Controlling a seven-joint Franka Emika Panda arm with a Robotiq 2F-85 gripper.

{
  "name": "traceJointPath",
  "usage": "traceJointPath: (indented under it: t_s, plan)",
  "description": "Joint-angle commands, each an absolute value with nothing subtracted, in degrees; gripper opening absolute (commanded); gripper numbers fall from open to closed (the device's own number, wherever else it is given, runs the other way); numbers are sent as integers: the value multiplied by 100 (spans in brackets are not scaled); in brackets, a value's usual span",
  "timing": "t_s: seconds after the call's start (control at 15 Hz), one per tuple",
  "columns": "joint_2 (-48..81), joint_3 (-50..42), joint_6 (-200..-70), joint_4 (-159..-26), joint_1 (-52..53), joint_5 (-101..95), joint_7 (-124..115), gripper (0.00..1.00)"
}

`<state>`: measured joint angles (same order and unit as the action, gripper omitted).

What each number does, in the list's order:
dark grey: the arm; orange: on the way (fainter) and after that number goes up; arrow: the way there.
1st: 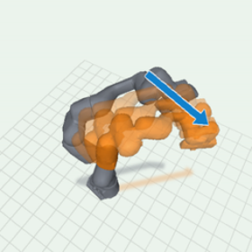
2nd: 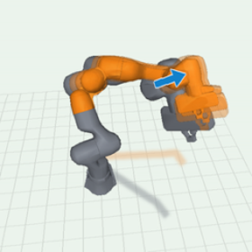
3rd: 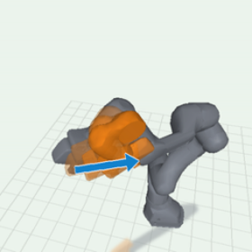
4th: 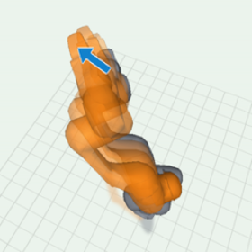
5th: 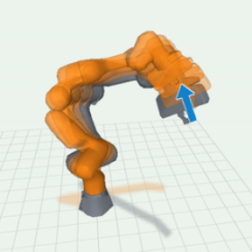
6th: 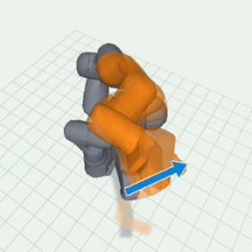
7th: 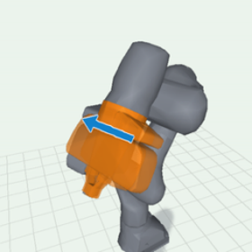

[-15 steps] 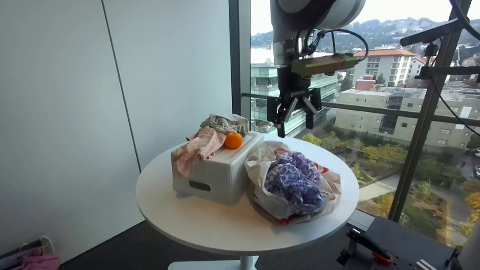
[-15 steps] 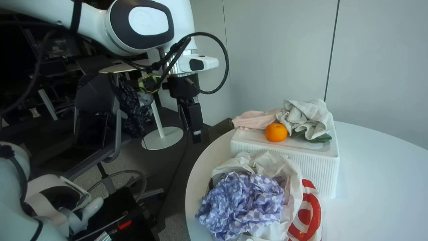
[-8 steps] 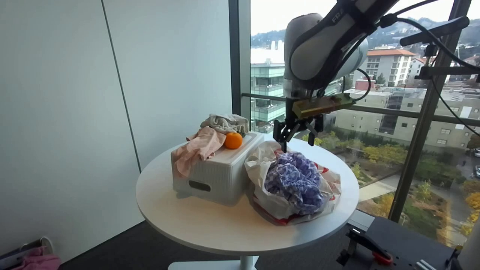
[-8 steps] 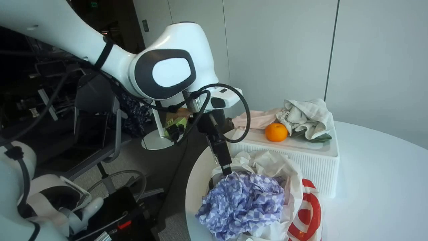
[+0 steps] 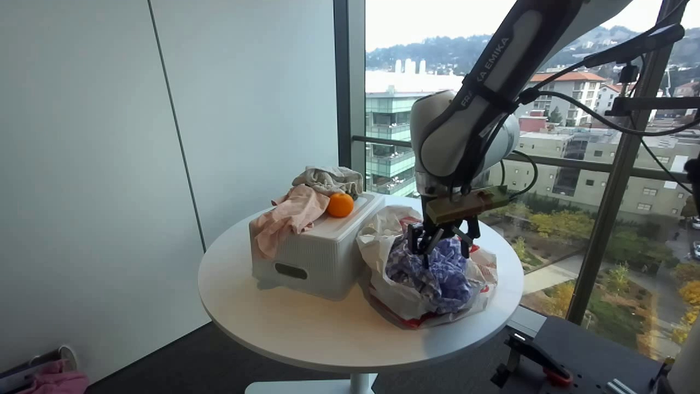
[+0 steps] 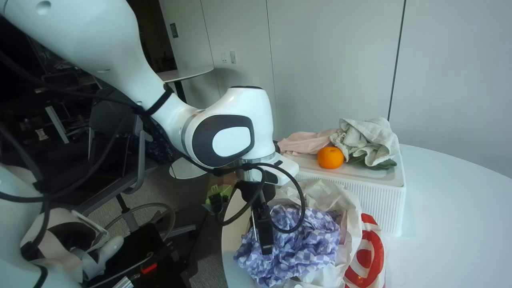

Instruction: Take the clothing out of the carrier bag

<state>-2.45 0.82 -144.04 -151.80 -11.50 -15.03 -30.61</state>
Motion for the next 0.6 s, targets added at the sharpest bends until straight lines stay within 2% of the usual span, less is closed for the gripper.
traceJointPath:
  t_s: [0.0,0.4,0.47,0.53]
  plan:
    - [318,-200,-15115,-15003,-933,-1147,-2939,100]
    - [872,-692,-16601,-15021,-570,-1612,-3059,99]
    - [874,-761,-16722,-15067,-494,-1579,-2951,74]
    - [829,-807,-16802,-15134,-431,-1478,-2865,74]
